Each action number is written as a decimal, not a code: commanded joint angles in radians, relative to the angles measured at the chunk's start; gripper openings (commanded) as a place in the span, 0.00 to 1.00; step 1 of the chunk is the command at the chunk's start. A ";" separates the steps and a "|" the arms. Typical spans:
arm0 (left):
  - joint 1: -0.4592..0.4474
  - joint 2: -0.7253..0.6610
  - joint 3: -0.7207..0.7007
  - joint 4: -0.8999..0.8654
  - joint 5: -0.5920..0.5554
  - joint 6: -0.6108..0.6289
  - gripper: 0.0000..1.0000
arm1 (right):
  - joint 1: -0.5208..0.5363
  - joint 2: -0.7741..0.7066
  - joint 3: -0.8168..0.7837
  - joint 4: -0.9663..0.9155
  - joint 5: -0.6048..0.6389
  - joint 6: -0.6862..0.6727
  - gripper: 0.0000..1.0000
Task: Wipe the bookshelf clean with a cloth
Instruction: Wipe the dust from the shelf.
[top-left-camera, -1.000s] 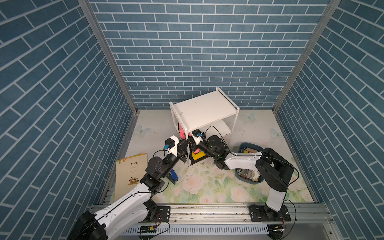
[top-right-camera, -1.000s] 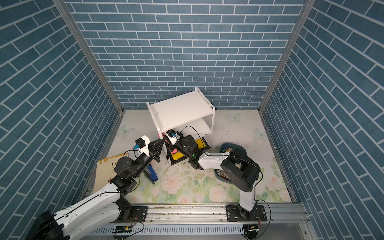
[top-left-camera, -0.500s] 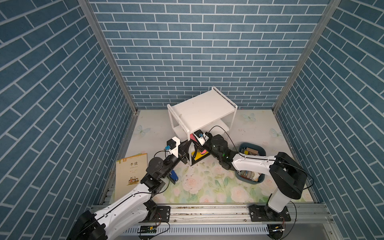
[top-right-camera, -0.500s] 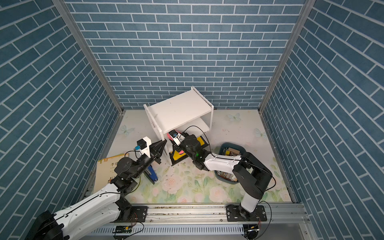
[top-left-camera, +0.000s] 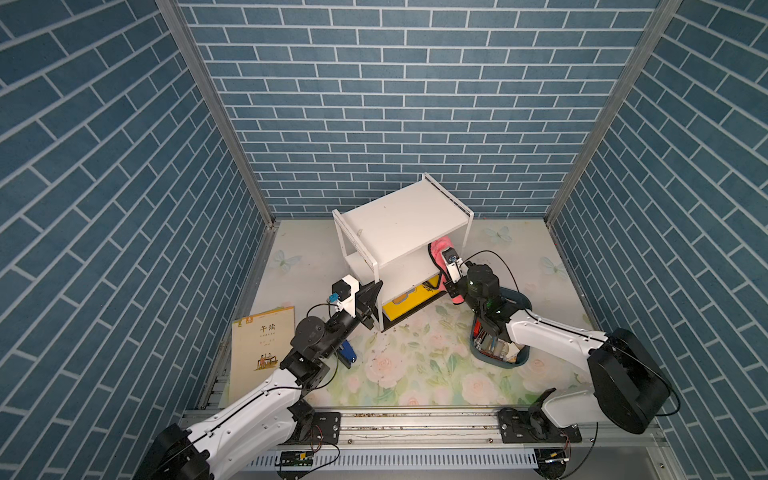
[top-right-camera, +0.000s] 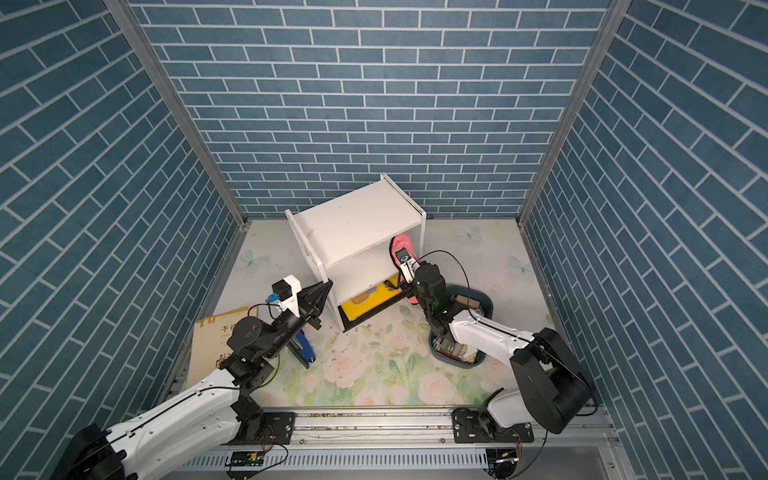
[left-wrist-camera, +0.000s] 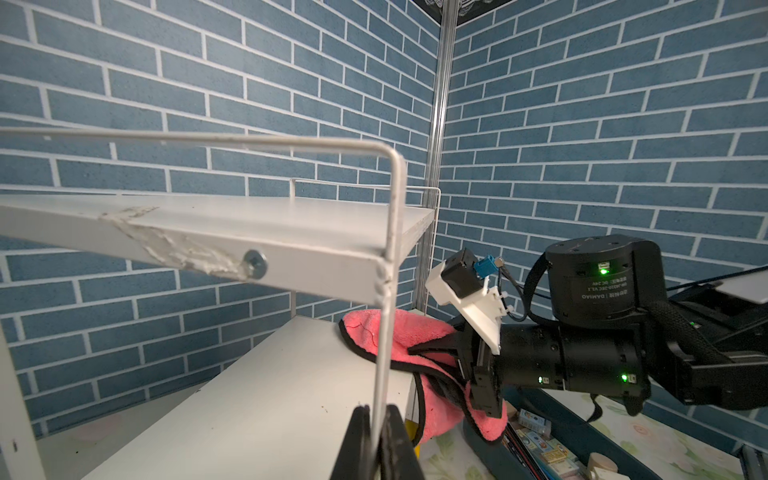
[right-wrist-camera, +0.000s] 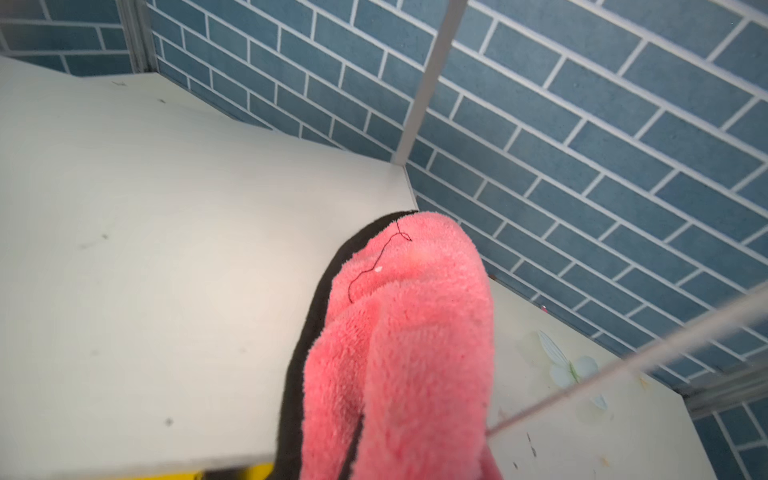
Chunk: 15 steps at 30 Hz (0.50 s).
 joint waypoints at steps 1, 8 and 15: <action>-0.004 -0.028 -0.016 0.019 -0.035 -0.048 0.00 | -0.017 -0.076 -0.046 -0.123 -0.003 0.008 0.00; -0.003 -0.052 -0.035 -0.012 -0.108 -0.049 0.00 | -0.045 -0.350 -0.121 -0.254 -0.074 0.016 0.00; -0.003 -0.106 -0.063 -0.047 -0.193 -0.081 0.00 | -0.168 -0.704 -0.214 -0.309 -0.046 0.214 0.00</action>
